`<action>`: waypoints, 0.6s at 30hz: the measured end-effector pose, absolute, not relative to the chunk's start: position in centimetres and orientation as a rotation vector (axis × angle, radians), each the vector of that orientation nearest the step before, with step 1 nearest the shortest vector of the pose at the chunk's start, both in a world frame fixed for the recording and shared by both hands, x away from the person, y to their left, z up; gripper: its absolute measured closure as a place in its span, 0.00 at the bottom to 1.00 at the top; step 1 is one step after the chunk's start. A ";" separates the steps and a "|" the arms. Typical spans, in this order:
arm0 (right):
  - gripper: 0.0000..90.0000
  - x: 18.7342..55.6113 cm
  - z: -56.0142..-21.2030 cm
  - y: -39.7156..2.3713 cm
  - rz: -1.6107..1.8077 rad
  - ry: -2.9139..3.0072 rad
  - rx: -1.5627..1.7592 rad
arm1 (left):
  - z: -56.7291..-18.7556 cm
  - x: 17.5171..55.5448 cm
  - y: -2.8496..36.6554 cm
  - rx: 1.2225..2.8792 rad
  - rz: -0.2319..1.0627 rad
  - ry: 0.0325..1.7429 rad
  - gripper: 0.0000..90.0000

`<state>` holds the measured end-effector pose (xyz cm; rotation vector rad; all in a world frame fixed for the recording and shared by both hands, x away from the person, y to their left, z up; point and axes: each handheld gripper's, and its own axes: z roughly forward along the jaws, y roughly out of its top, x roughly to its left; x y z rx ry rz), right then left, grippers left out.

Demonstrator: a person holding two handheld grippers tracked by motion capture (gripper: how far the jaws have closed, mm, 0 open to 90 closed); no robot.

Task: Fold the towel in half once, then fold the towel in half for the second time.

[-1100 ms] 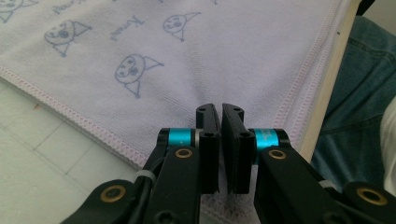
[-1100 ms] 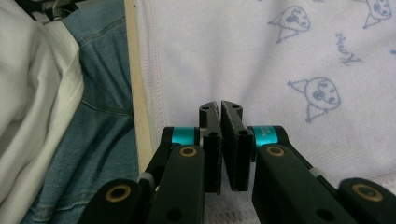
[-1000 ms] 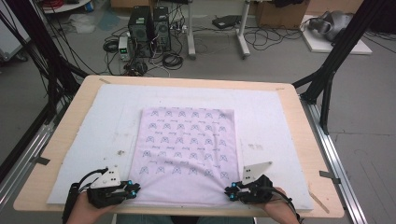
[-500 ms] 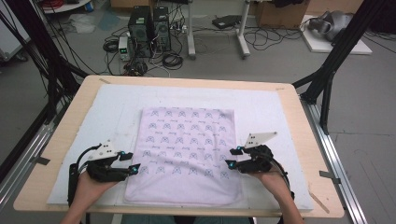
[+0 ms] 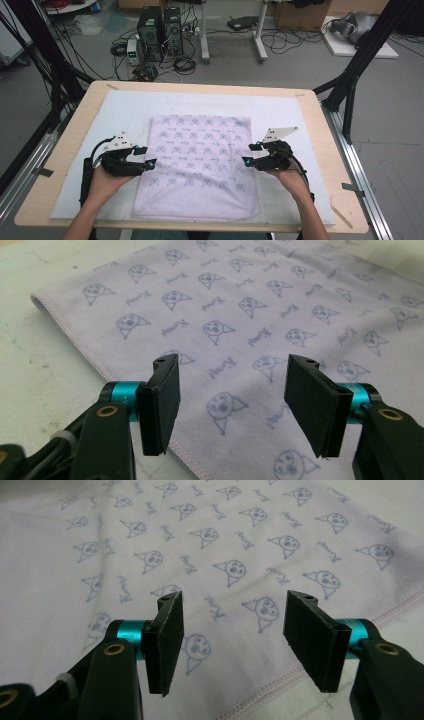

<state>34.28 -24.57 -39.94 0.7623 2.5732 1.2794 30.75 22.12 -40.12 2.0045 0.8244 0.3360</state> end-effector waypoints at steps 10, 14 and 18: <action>0.44 35.0 -40.2 -24.2 1.252 2.604 0.756 | -40.4 31.6 22.2 2.018 0.334 0.838 0.44; 0.43 35.7 -39.5 -24.0 1.227 2.601 0.747 | -40.0 32.4 22.3 2.023 0.350 0.846 0.44; 0.43 37.0 -38.8 -24.2 1.201 2.598 0.758 | -39.0 33.9 22.4 2.025 0.379 0.853 0.45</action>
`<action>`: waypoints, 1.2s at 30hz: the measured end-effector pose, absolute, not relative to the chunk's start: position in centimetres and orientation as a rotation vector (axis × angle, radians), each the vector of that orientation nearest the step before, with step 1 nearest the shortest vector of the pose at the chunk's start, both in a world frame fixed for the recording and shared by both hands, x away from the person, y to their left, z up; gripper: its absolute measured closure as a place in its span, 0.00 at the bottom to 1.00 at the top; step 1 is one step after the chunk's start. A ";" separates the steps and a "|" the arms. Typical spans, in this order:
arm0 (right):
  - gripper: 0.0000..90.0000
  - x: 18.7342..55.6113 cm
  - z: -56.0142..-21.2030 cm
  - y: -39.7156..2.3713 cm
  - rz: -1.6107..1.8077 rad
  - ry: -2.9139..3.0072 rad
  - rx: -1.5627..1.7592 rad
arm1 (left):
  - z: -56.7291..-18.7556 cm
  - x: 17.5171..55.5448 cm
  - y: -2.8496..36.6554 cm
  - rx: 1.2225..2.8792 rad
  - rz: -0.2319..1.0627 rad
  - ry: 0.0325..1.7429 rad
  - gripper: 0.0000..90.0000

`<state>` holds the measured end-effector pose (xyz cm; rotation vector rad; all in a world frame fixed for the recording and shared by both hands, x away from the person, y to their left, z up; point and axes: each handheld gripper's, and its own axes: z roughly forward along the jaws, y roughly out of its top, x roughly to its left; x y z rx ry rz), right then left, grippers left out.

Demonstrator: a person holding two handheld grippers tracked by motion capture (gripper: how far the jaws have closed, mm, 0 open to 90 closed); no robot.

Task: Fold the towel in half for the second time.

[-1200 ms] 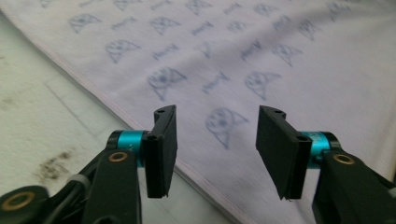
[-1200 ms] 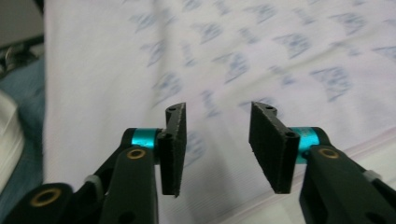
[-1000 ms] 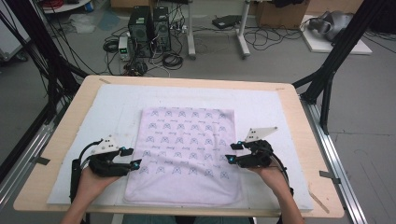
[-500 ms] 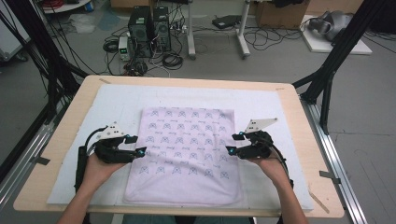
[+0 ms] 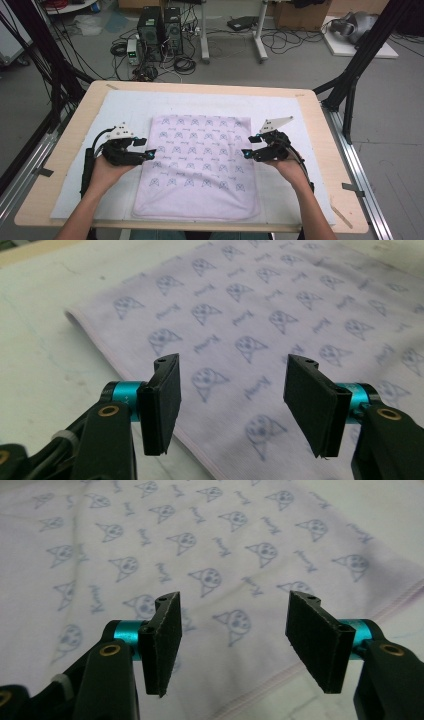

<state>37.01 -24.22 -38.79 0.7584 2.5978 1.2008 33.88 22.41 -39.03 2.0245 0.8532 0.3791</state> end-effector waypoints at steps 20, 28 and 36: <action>0.44 45.9 -41.6 -23.9 0.964 2.566 0.965 | -42.5 42.4 23.0 2.024 0.467 1.143 0.50; 0.40 46.7 -43.3 -24.1 0.931 2.539 1.074 | -44.1 43.3 22.6 2.052 0.447 1.207 0.52; 0.62 46.1 -43.8 -24.2 0.996 2.541 1.071 | -44.0 43.1 22.0 2.067 0.430 1.173 0.69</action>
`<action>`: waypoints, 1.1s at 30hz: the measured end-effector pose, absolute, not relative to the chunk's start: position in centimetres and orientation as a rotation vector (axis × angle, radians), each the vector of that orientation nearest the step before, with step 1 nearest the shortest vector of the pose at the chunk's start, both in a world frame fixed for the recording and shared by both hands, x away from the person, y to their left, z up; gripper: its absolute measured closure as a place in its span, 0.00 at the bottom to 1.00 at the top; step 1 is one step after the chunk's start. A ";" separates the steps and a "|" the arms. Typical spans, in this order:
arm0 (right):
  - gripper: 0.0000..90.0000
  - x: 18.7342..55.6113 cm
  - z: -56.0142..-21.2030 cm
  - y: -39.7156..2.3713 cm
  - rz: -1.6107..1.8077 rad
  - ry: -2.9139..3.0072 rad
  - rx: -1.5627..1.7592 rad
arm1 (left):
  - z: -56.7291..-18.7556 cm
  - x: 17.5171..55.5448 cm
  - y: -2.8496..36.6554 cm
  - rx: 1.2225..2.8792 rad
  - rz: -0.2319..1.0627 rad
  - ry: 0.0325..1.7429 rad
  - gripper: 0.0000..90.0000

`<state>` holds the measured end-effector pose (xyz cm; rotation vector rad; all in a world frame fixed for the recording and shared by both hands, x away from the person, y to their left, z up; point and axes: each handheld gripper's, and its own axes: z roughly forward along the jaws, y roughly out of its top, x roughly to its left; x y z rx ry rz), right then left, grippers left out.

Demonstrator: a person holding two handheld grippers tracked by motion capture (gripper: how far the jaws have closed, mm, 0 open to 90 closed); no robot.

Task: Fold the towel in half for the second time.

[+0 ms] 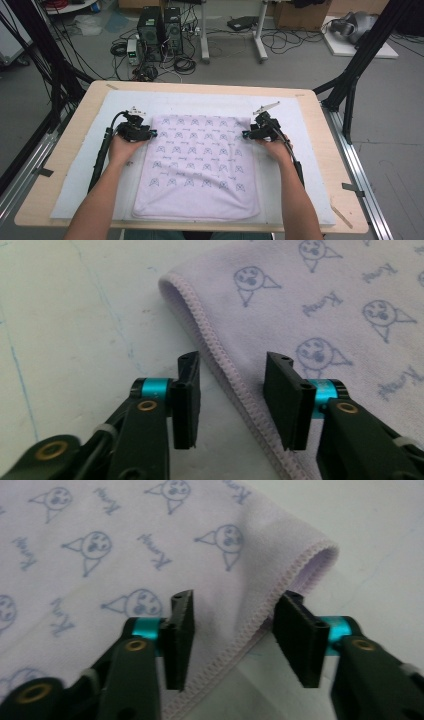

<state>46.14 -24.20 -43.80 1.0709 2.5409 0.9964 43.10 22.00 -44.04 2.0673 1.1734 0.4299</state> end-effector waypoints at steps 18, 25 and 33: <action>0.92 45.8 -42.7 -24.5 1.117 2.545 1.100 | -43.4 42.9 22.4 2.001 0.365 1.166 0.94; 0.92 44.5 -40.0 -25.1 1.229 2.499 1.015 | -40.8 41.1 22.8 1.945 0.401 1.068 0.94; 0.91 39.3 -38.1 -25.2 1.327 2.540 0.891 | -39.5 34.8 23.5 1.965 0.420 0.908 0.94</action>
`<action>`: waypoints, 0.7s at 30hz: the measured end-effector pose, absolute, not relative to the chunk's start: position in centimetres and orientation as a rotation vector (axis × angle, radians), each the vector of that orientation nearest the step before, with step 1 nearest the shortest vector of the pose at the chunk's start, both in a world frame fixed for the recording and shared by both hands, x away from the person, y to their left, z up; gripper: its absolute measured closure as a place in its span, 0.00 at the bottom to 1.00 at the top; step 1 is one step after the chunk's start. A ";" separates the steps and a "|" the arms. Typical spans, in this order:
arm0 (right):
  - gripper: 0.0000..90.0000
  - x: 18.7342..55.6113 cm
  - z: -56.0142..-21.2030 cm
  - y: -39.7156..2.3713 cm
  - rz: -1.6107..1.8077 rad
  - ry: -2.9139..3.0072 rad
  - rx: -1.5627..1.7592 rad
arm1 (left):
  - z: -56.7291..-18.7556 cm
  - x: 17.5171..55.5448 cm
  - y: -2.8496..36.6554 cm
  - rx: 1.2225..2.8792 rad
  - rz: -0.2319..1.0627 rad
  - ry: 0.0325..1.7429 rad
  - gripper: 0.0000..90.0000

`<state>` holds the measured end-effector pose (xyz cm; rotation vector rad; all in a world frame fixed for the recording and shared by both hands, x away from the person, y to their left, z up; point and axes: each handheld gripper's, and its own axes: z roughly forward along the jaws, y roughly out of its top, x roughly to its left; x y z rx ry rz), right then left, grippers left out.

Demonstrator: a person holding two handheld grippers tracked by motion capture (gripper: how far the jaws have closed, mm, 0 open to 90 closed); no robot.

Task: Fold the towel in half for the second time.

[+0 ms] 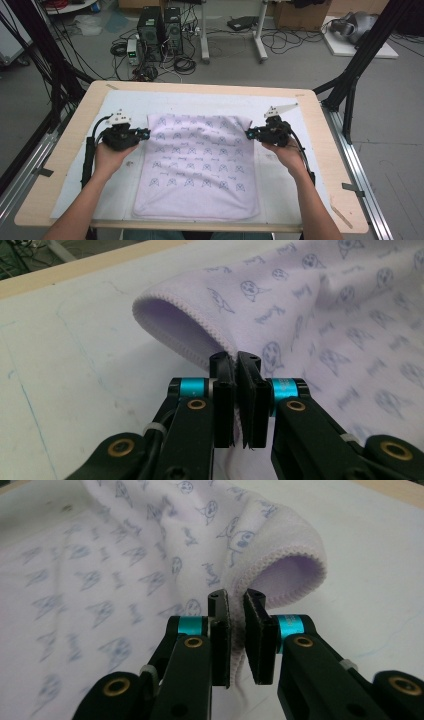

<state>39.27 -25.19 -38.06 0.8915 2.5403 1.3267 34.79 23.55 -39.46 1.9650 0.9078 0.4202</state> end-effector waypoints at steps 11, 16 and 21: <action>0.63 34.2 -42.1 -26.9 1.182 2.711 0.911 | -43.0 30.7 25.0 2.050 0.311 0.921 0.69; 0.43 35.2 -40.2 -27.5 1.210 2.608 0.960 | -40.9 31.8 25.3 1.999 0.327 0.933 0.47; 0.39 37.8 -39.3 -26.5 1.215 2.591 0.983 | -40.1 34.8 24.4 2.007 0.318 0.976 0.38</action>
